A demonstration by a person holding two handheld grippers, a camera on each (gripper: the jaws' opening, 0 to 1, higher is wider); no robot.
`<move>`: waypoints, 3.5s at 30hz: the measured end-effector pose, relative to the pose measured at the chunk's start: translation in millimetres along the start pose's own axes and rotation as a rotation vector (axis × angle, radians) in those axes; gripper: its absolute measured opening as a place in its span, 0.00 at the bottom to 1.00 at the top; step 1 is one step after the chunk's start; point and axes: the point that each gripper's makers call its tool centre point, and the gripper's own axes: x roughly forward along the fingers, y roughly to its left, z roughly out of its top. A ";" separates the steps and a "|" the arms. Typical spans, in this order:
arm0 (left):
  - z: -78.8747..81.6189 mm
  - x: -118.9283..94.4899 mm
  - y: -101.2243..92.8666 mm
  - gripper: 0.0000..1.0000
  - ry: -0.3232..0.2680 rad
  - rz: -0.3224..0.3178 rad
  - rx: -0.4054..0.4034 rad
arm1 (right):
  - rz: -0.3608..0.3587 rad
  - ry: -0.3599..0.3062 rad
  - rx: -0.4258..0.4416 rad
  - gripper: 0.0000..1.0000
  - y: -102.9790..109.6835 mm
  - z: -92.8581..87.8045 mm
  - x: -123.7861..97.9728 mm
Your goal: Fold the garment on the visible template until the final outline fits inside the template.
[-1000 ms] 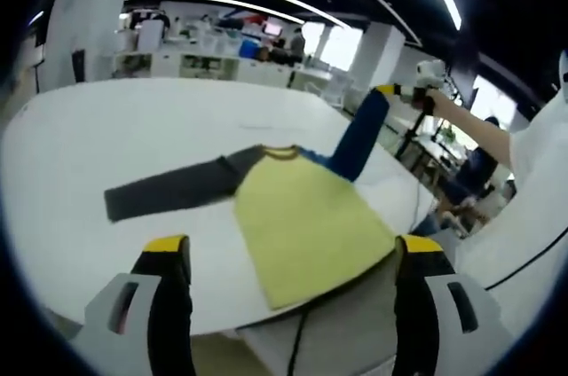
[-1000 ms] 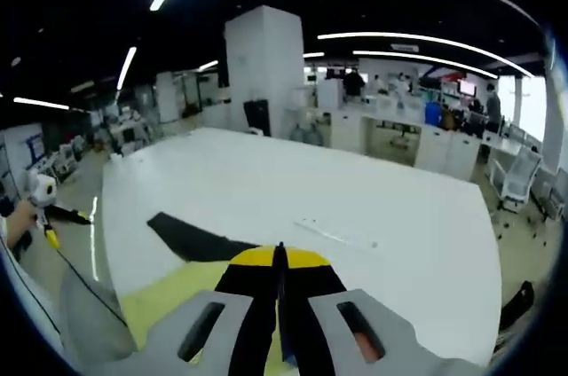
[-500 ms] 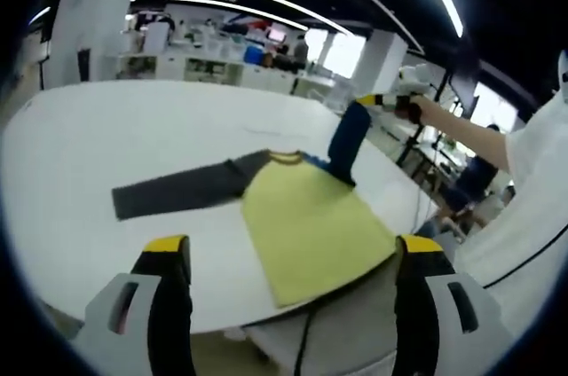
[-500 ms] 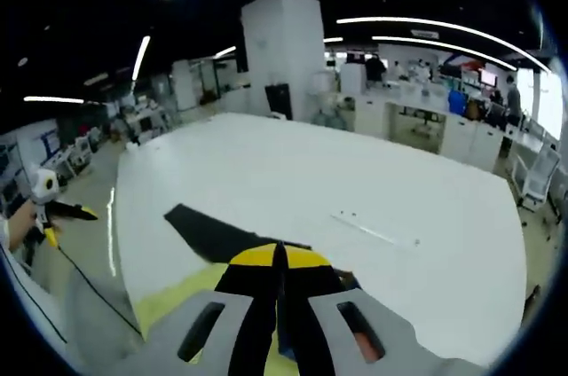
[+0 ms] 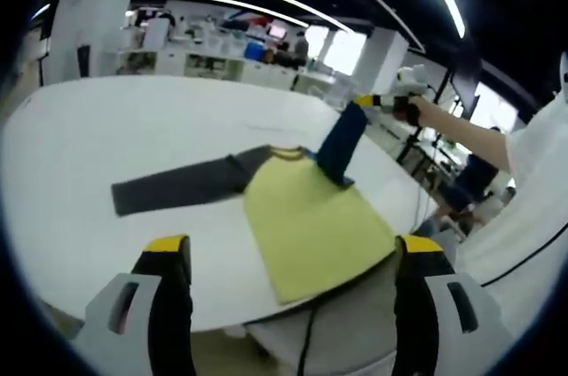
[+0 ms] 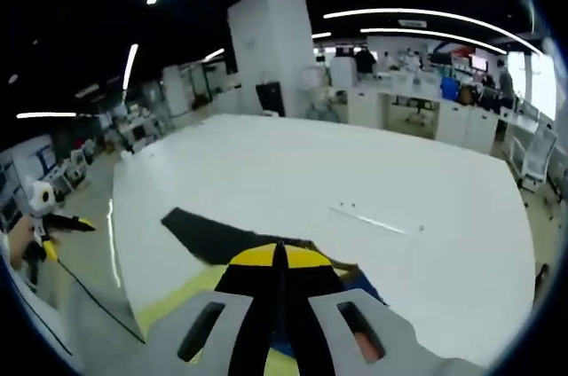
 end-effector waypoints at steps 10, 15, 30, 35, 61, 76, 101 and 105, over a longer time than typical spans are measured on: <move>-2.5 -1.2 7.0 0.91 0.001 0.000 -0.008 | 0.015 0.005 0.006 0.02 13.6 -0.1 15.1; -3.3 3.9 6.2 0.92 0.006 -0.011 -0.004 | 0.012 0.027 0.003 0.02 19.9 -2.4 24.0; -3.0 21.2 1.7 0.95 0.013 -0.054 0.042 | 0.006 0.103 0.023 0.02 33.9 -16.3 56.0; -8.6 27.4 5.7 0.97 0.037 -0.047 0.069 | 0.008 0.134 0.024 0.02 39.4 -23.5 71.7; -24.1 46.5 25.9 0.99 0.084 -0.061 0.084 | -0.028 0.270 0.106 0.02 65.1 -58.6 129.6; -32.7 54.4 42.8 0.99 0.090 -0.064 0.068 | -0.124 0.276 0.301 0.02 83.3 -93.2 156.9; -45.9 58.4 63.8 0.99 0.095 -0.054 0.039 | -0.239 0.245 0.625 0.02 102.9 -134.0 182.3; -46.8 59.5 63.7 0.99 0.104 -0.050 0.045 | -0.267 0.195 0.729 0.02 106.1 -132.4 186.0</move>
